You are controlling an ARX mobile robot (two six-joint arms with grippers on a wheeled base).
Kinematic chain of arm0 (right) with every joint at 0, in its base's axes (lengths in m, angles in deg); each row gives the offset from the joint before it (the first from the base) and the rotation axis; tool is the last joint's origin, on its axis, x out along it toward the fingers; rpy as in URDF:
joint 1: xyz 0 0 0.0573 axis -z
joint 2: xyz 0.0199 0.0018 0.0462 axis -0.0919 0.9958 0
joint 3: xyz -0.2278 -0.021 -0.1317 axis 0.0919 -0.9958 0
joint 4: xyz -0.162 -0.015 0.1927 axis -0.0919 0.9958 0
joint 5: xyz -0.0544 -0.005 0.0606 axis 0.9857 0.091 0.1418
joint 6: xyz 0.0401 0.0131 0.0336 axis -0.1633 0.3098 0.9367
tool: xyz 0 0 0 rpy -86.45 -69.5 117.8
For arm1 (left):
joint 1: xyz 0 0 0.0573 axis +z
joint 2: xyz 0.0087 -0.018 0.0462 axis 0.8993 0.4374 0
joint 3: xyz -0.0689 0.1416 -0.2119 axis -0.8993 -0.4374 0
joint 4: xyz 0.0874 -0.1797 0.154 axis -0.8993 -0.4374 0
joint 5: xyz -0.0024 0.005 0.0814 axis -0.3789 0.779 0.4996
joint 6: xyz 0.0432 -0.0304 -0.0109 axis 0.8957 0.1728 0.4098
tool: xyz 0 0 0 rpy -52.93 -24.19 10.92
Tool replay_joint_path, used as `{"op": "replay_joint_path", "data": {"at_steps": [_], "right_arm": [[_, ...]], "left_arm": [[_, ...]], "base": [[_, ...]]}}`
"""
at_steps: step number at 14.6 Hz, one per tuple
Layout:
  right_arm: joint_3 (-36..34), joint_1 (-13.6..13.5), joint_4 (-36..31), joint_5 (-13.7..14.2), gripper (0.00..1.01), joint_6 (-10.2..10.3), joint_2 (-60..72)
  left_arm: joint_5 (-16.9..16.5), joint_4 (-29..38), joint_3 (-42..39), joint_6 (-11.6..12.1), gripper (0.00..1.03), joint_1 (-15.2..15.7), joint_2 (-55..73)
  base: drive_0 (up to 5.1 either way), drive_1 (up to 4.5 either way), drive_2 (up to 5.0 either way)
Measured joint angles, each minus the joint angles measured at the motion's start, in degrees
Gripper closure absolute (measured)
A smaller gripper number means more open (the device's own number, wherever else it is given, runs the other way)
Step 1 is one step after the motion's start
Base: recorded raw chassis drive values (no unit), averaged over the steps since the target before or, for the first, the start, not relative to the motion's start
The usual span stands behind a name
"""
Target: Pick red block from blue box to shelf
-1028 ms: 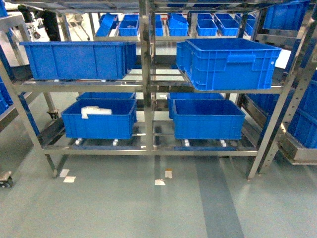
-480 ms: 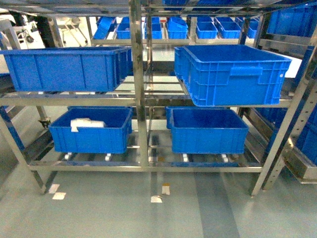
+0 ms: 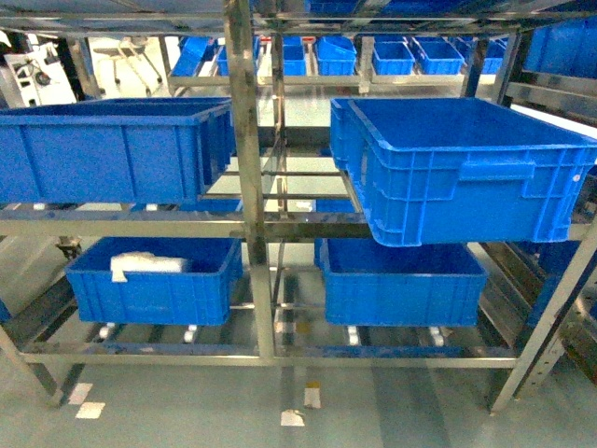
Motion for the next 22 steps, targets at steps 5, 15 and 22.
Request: {"op": "replay_joint_path", "data": {"at_steps": [5,15,22], "right_arm": [[0.0,0.0,-0.3,0.0,0.73,0.0,0.0],[0.0,0.0,-0.3,0.0,0.73,0.0,0.0],[0.0,0.0,-0.2,0.0,0.73,0.0,0.0]], "left_arm": [[0.1,0.0,0.0,0.0,0.05,0.0,0.0],[0.1,0.1,0.0,0.0,0.05,0.0,0.0],[0.1,0.0,0.0,0.0,0.05,0.0,0.0]], "base": [[0.0,4.01,-4.0],[0.0,4.01,-4.0],[0.0,4.01,-4.0]]}}
